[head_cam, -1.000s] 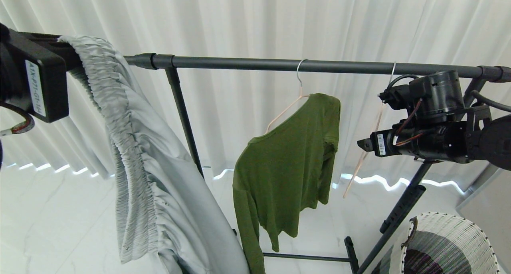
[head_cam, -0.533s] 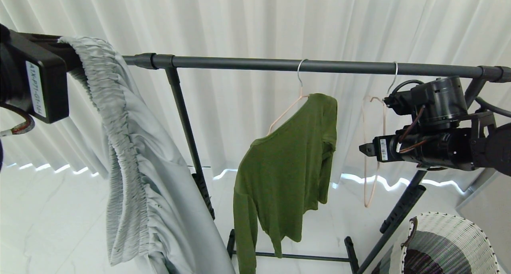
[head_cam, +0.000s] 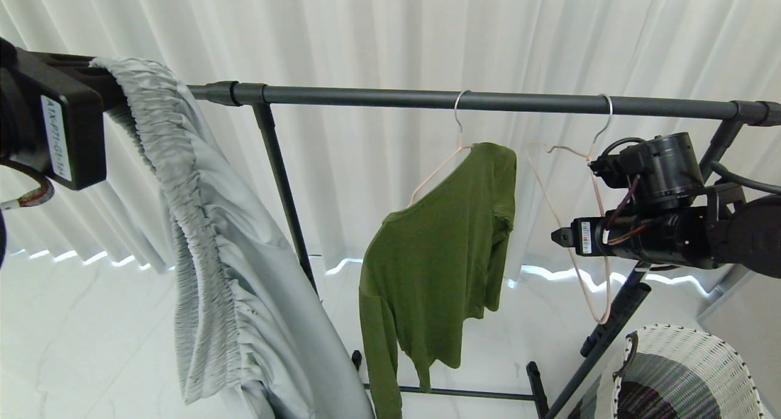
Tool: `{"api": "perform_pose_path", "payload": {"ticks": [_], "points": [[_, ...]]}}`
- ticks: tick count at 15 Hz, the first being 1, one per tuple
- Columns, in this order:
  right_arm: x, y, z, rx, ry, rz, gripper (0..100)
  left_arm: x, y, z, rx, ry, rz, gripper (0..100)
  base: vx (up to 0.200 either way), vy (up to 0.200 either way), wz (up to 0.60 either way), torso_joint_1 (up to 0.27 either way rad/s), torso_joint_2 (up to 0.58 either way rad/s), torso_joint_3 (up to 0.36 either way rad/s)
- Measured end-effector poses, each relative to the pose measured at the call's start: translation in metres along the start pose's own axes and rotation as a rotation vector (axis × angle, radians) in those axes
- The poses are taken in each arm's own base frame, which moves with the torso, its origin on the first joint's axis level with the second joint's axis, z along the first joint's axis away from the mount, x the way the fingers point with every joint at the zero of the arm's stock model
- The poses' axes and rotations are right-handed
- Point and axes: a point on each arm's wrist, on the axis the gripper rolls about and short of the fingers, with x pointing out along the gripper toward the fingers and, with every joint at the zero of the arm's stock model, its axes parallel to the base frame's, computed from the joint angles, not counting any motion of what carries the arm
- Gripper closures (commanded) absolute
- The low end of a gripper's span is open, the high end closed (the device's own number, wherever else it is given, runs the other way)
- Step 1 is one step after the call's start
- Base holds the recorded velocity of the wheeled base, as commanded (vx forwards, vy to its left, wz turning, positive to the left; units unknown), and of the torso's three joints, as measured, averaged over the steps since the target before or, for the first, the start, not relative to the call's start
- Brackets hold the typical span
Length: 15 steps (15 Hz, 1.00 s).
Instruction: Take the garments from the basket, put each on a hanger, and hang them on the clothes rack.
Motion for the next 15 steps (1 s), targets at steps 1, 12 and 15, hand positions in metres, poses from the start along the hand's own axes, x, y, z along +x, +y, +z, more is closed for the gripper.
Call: {"api": "perform_pose_path", "payload": {"ticks": [1,12,15], "points": [[0.0016,-0.001,0.0,0.002,0.002,-0.002,0,0.0001,0.0,0.0,0.0,0.0,0.0,100,0.0,0.0,0.0,0.0,0.0,0.0],[0.0107,-0.0077,0.0014,0.017,0.02,0.021,0,0.0026,-0.0024,-0.0015,0.029,0.01,-0.005,100,0.0,0.0,0.0,0.0,0.0,0.0],[0.0103,-0.0069,0.0011,0.018,0.02,0.024,0,0.0028,-0.0029,-0.0019,0.03,0.011,-0.007,100,0.0,0.0,0.0,0.0,0.0,0.0]]}}
